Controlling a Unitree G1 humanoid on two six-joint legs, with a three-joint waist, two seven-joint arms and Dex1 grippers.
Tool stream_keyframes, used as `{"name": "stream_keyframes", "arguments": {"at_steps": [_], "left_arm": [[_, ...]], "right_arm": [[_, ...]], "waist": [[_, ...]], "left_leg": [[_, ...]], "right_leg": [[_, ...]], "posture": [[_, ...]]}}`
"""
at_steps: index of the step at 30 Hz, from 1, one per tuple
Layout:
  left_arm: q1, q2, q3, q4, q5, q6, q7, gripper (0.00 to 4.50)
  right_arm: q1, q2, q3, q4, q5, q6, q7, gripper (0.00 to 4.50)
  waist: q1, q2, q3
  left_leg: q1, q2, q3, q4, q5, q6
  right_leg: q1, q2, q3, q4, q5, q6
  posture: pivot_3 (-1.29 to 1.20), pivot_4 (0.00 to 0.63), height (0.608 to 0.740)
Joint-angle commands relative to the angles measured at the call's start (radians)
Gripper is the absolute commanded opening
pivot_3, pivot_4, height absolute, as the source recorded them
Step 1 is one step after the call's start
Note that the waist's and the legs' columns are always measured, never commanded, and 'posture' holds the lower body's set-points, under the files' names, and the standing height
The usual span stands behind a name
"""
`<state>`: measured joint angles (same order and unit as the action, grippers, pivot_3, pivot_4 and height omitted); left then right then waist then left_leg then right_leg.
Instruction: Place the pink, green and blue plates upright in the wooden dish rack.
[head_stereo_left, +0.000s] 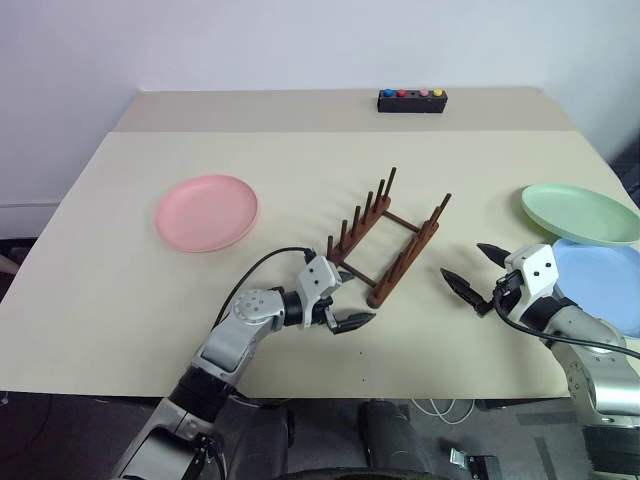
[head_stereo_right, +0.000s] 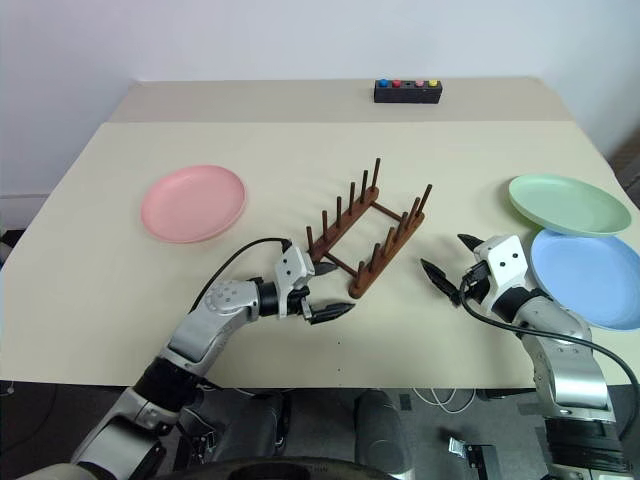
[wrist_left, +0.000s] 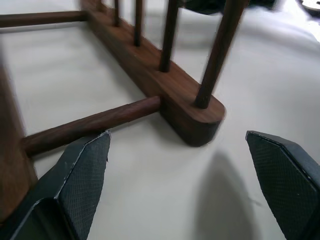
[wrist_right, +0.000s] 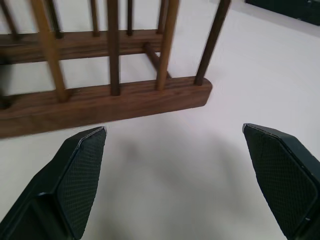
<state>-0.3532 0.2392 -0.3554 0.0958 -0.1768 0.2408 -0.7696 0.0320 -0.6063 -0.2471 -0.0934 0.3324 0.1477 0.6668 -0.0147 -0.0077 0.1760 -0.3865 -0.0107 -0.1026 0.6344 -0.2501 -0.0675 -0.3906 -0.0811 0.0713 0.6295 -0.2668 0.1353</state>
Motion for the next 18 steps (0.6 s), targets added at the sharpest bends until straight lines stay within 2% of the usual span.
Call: {"name": "stream_keyframes", "arguments": {"at_steps": [1, 7, 13, 18], "left_arm": [[-0.010, 0.018, 0.034, 0.043, 0.034, -0.041, 0.016, 4.45], [-0.042, -0.013, -0.003, 0.101, 0.083, -0.070, 0.027, 4.45], [-0.041, -0.045, -0.036, 0.109, 0.104, -0.051, -0.002, 4.45], [-0.061, -0.081, -0.049, 0.135, 0.118, -0.036, -0.005, 4.45]], "right_arm": [[0.008, 0.006, -0.029, -0.062, 0.011, -0.002, -0.018, 4.46], [0.025, 0.001, -0.036, -0.086, 0.020, 0.007, -0.024, 4.46], [0.115, -0.077, -0.063, -0.159, 0.101, 0.093, 0.099, 4.46], [0.144, -0.103, -0.075, -0.175, 0.106, 0.110, 0.133, 4.46]], "waist": [[-0.005, 0.000, 0.000], [0.001, 0.000, 0.000], [0.005, 0.001, 0.000], [0.007, 0.001, -0.001]], "left_leg": [[0.000, 0.000, 0.000, 0.000, 0.000, 0.000], [0.000, 0.000, 0.000, -0.001, 0.000, 0.000], [0.000, -0.001, 0.000, 0.000, 0.000, 0.000], [0.000, -0.001, -0.001, 0.000, 0.000, 0.000]], "right_leg": [[0.000, 0.000, 0.000, 0.000, 0.000, 0.000], [0.000, 0.000, 0.000, 0.000, 0.001, 0.003], [0.001, 0.000, 0.000, -0.001, 0.000, 0.001], [0.002, 0.000, 0.000, -0.001, 0.000, 0.001]], "posture": [[0.00, 0.150, 0.734], [0.00, 0.150, 0.734], [0.00, 0.150, 0.734], [0.00, 0.150, 0.734]]}}
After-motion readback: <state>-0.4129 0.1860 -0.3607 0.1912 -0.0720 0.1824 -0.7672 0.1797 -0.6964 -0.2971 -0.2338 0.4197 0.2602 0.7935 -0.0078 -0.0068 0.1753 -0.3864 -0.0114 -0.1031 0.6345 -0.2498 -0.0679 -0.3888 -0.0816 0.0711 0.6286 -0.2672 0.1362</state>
